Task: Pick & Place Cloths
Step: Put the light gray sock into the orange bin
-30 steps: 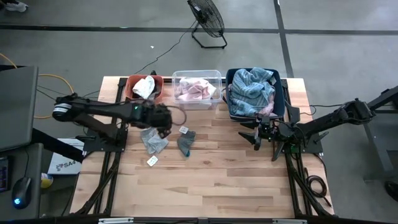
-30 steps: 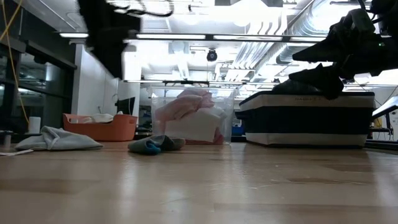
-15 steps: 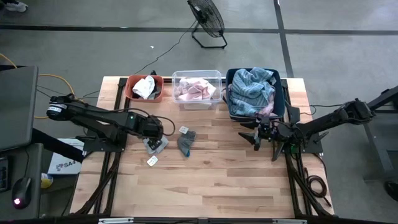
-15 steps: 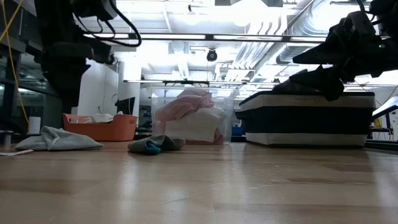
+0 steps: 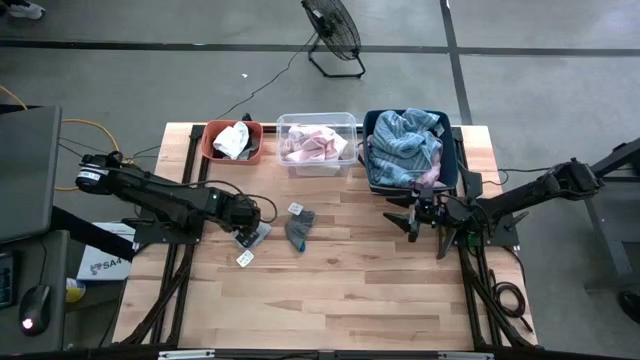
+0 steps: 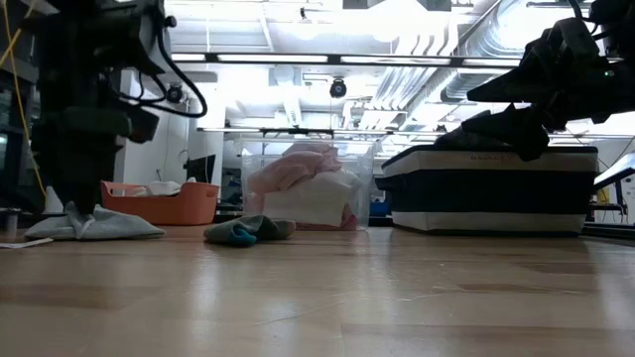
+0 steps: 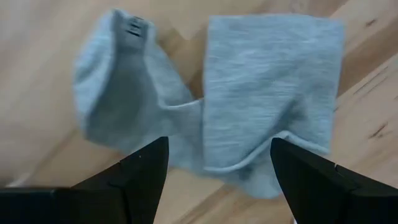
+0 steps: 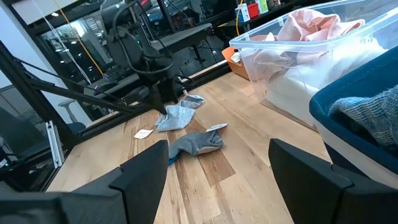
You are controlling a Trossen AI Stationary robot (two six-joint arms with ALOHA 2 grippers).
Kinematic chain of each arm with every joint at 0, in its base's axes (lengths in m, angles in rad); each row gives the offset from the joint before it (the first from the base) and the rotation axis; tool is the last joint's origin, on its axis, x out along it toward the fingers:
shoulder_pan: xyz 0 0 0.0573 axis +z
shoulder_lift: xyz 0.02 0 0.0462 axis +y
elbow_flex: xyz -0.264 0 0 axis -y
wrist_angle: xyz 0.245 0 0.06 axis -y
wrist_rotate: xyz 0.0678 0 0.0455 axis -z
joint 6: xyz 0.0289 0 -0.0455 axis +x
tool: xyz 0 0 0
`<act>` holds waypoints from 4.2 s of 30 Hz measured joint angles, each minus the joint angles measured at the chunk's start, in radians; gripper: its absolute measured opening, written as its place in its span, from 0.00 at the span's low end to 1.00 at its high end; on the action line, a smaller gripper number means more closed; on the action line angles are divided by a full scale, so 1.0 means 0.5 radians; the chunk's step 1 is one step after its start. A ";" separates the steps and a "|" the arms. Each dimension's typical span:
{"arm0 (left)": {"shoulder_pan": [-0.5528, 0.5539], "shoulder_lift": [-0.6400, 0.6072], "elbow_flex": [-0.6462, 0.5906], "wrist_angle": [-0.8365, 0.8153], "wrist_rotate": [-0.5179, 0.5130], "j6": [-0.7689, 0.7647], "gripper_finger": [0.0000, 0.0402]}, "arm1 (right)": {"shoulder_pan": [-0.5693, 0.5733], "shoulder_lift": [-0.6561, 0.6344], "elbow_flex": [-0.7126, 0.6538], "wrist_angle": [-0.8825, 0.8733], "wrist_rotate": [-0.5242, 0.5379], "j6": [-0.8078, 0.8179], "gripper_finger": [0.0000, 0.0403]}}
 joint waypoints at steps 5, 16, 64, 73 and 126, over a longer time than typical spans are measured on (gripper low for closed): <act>0.000 0.000 -0.119 0.202 0.027 -0.004 0.69 | 0.000 0.000 0.000 0.000 0.001 0.000 0.67; 0.000 -0.003 -0.248 0.403 0.019 -0.004 0.57 | 0.000 0.000 0.000 0.000 0.001 0.000 0.67; -0.690 -0.759 -0.257 0.849 -2.229 1.643 0.01 | 0.000 0.000 -0.001 0.000 0.001 0.000 0.67; -0.111 -0.920 -0.255 0.853 -2.162 1.376 0.00 | 0.000 0.000 0.000 0.000 0.001 0.000 0.67; 1.899 0.180 -0.087 1.221 -0.595 1.319 0.10 | 0.000 0.000 -0.001 0.000 0.001 0.000 0.67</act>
